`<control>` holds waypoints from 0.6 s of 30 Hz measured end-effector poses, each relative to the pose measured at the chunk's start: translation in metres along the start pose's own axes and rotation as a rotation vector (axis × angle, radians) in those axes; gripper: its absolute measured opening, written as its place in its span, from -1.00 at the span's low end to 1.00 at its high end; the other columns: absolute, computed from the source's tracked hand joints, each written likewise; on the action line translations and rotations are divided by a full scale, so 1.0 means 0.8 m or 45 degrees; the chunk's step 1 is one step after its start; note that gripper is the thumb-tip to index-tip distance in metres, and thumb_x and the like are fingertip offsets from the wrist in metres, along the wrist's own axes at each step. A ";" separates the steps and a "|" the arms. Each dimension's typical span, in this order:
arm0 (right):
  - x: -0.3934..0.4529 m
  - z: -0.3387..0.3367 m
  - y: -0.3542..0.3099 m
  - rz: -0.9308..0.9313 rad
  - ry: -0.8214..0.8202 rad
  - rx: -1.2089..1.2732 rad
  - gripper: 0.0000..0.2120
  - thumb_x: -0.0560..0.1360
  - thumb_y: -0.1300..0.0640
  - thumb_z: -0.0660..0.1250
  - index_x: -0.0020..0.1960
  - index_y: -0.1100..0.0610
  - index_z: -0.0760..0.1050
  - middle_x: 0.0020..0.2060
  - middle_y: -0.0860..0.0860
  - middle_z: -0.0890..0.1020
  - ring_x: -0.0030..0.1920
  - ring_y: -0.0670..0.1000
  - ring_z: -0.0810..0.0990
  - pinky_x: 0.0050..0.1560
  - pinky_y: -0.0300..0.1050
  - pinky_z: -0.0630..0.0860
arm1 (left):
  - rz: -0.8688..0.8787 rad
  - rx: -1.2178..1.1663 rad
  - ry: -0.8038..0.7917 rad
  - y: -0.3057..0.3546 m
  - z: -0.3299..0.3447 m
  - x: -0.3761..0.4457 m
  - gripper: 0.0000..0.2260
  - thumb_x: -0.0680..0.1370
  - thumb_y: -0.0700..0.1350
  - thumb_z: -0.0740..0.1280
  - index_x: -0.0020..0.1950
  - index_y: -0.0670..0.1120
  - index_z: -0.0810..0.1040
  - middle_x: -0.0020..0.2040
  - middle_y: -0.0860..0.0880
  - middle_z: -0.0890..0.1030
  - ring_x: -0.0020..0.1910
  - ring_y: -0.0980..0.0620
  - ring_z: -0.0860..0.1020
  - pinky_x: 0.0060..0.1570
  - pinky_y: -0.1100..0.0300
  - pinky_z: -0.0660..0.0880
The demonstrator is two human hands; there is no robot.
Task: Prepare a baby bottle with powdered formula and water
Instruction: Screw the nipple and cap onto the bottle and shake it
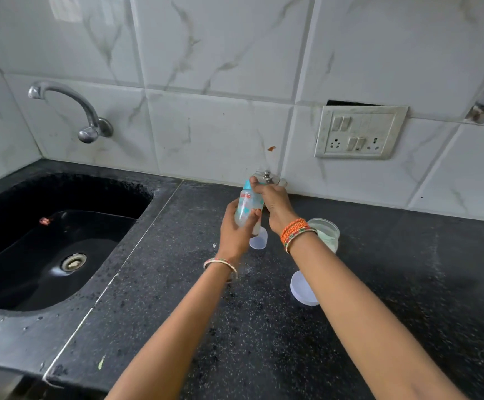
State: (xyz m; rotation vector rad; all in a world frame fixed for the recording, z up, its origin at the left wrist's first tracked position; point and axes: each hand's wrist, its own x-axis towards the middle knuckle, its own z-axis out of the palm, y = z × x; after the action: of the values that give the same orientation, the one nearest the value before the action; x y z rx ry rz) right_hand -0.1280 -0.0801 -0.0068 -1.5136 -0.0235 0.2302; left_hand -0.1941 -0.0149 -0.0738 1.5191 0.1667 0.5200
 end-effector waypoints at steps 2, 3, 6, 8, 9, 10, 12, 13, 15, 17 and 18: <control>0.008 -0.006 0.003 -0.047 -0.080 -0.046 -0.55 0.53 -0.09 0.30 0.14 0.30 0.53 0.10 0.20 0.61 0.03 0.05 0.56 0.07 -0.06 0.45 | -0.217 -0.239 -0.035 -0.006 -0.020 0.011 -0.69 0.55 -0.13 0.34 0.26 -0.09 0.40 0.06 -0.13 0.56 -0.06 -0.02 0.57 -0.13 0.05 0.60; 0.012 -0.009 0.006 -0.036 -0.103 -0.072 -0.50 0.55 -0.15 0.23 0.24 0.26 0.48 0.20 0.17 0.58 0.14 0.07 0.54 0.14 -0.03 0.42 | -0.330 -0.416 -0.011 -0.008 -0.030 0.016 -0.69 0.55 -0.15 0.33 0.27 -0.12 0.39 0.05 -0.13 0.55 -0.06 -0.03 0.57 -0.12 0.03 0.61; 0.035 -0.021 0.035 -0.138 -0.034 -0.604 -0.52 0.50 -0.07 0.30 0.34 0.13 0.40 0.27 0.15 0.52 0.28 0.19 0.48 0.27 0.09 0.42 | -0.474 -0.705 0.062 -0.015 -0.061 0.026 -0.74 0.55 -0.14 0.32 0.22 -0.15 0.43 0.00 -0.10 0.53 -0.05 -0.04 0.53 -0.16 0.08 0.62; 0.051 -0.029 0.064 -0.192 -0.113 -1.128 -0.39 0.41 0.01 0.41 0.41 0.04 0.32 0.33 0.15 0.46 0.31 0.22 0.44 0.31 0.06 0.40 | -0.509 -0.767 0.057 -0.018 -0.077 0.030 -0.73 0.52 -0.10 0.35 0.18 -0.13 0.45 -0.02 -0.10 0.51 -0.07 -0.03 0.51 -0.17 0.12 0.60; 0.054 -0.030 0.077 -0.173 -0.200 -1.346 -0.36 0.39 0.01 0.44 0.42 -0.01 0.30 0.35 0.16 0.42 0.32 0.24 0.42 0.33 0.07 0.39 | -0.527 -0.810 0.048 -0.019 -0.083 0.032 -0.71 0.50 -0.08 0.36 0.18 -0.13 0.46 -0.03 -0.10 0.51 -0.09 -0.02 0.51 -0.19 0.13 0.60; 0.056 -0.030 0.091 -0.138 -0.300 -1.527 -0.37 0.39 0.01 0.45 0.41 -0.03 0.32 0.35 0.16 0.40 0.32 0.25 0.41 0.33 0.08 0.39 | -0.548 -0.849 0.035 -0.018 -0.088 0.033 -0.70 0.48 -0.06 0.36 0.17 -0.13 0.47 -0.04 -0.11 0.51 -0.10 -0.03 0.50 -0.21 0.14 0.60; 0.055 -0.029 0.110 -0.117 -0.416 -1.677 -0.53 0.42 0.09 0.42 0.31 0.02 0.43 0.31 0.13 0.45 0.27 0.22 0.48 0.29 0.03 0.44 | -0.573 -0.913 -0.013 -0.015 -0.095 0.036 -0.70 0.47 -0.05 0.35 0.15 -0.14 0.47 -0.05 -0.13 0.51 -0.12 -0.04 0.51 -0.23 0.15 0.60; 0.055 -0.027 0.115 -0.139 -0.388 -1.635 -0.60 0.43 0.14 0.39 0.26 0.06 0.47 0.27 0.12 0.49 0.22 0.19 0.52 0.24 -0.02 0.47 | -0.582 -0.934 -0.044 -0.013 -0.097 0.038 -0.69 0.46 -0.05 0.34 0.15 -0.15 0.47 -0.06 -0.13 0.51 -0.14 -0.04 0.51 -0.25 0.15 0.59; 0.058 -0.023 0.106 -0.173 -0.240 -1.380 -0.64 0.44 0.18 0.36 0.22 0.15 0.41 0.11 0.09 0.51 0.09 0.13 0.54 0.09 -0.11 0.46 | -0.590 -0.959 -0.126 -0.007 -0.101 0.038 -0.66 0.44 -0.03 0.32 0.15 -0.16 0.47 -0.07 -0.15 0.53 -0.17 -0.05 0.52 -0.29 0.15 0.57; 0.063 -0.017 0.073 -0.131 -0.074 -0.909 -0.68 0.44 0.14 0.38 0.14 0.18 0.38 0.00 0.08 0.49 0.02 0.10 0.52 0.02 -0.05 0.47 | -0.589 -0.969 -0.192 -0.003 -0.104 0.039 -0.66 0.48 0.01 0.28 0.16 -0.17 0.47 -0.08 -0.16 0.56 -0.23 -0.04 0.55 -0.34 0.18 0.55; 0.066 -0.016 0.054 -0.100 -0.057 -0.607 -0.73 0.42 0.13 0.39 0.06 0.14 0.40 -0.01 0.10 0.51 0.06 0.15 0.54 0.06 0.06 0.51 | -0.598 -0.979 -0.210 -0.001 -0.103 0.039 -0.64 0.51 0.05 0.25 0.16 -0.17 0.47 -0.10 -0.16 0.57 -0.26 -0.04 0.56 -0.39 0.20 0.54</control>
State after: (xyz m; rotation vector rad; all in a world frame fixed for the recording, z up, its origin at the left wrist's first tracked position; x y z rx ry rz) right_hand -0.0801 -0.0821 -0.0573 -1.9769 -0.1841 0.2032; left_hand -0.2010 0.0732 -0.0735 0.7262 0.1631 0.0518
